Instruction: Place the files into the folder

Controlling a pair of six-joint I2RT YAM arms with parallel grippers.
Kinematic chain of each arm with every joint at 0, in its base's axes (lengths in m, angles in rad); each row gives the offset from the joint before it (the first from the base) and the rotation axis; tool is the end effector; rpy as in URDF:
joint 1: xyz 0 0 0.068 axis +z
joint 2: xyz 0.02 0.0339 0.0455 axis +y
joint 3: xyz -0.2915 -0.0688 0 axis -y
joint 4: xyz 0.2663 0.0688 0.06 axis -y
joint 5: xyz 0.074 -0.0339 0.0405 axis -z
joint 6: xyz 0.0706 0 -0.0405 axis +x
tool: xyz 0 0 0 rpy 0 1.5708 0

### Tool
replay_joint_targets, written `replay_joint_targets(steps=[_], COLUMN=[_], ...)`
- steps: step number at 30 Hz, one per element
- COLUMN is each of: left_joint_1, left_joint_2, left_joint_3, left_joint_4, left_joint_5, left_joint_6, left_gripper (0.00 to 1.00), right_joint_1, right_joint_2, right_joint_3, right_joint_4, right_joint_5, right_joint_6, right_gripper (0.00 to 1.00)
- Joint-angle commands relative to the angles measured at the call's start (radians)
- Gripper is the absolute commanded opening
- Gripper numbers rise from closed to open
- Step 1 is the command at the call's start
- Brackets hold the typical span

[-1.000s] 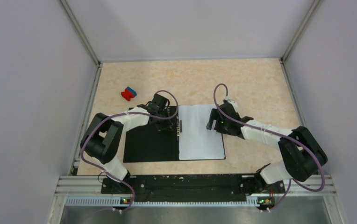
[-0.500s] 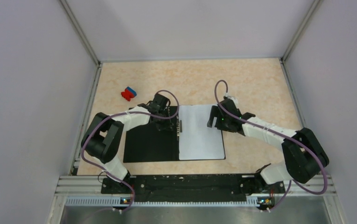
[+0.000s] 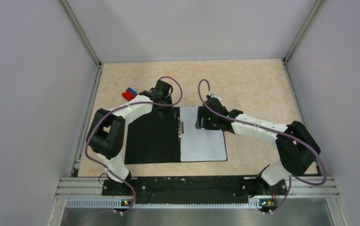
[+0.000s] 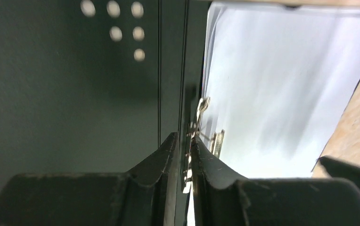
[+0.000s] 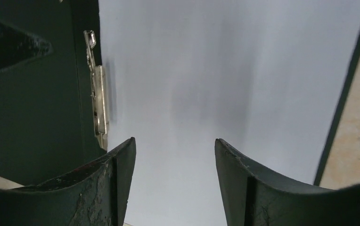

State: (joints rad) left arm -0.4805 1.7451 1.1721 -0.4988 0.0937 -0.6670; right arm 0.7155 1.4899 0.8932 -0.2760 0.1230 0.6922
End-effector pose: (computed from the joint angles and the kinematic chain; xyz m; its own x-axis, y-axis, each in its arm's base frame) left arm 0.3480 -0.1889 0.1799 -0.9210 -0.2145 -0.3252 -0.0889 0.9285 -0.3606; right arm 0.2646 0.2185 0.1937 -0.8227 0.1242 -0.5548 -0.0863 0.9372 0.3379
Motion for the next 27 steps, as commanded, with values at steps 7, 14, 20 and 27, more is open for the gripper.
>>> replay_joint_targets(steps=[7, 14, 20, 27], left_joint_1=[0.103, 0.108, 0.108, 0.108], left_joint_2=[0.170, 0.230, 0.237, 0.252], left_joint_3=[0.204, 0.252, 0.241, 0.230], left_joint_4=[-0.032, -0.017, -0.005, 0.010], left_joint_5=[0.153, 0.236, 0.254, 0.270], left_joint_6=[0.008, 0.001, 0.002, 0.005], left_gripper=[0.29, 0.30, 0.30, 0.31], right_joint_1=[0.101, 0.085, 0.041, -0.003], right_joint_2=[0.158, 0.133, 0.077, 0.043], right_joint_3=[0.169, 0.131, 0.047, -0.011], right_joint_4=[0.010, -0.035, -0.068, -0.067], right_joint_5=[0.008, 0.099, 0.164, 0.182], right_joint_6=[0.018, 0.021, 0.009, -0.023], right_gripper=[0.61, 0.53, 0.36, 0.27])
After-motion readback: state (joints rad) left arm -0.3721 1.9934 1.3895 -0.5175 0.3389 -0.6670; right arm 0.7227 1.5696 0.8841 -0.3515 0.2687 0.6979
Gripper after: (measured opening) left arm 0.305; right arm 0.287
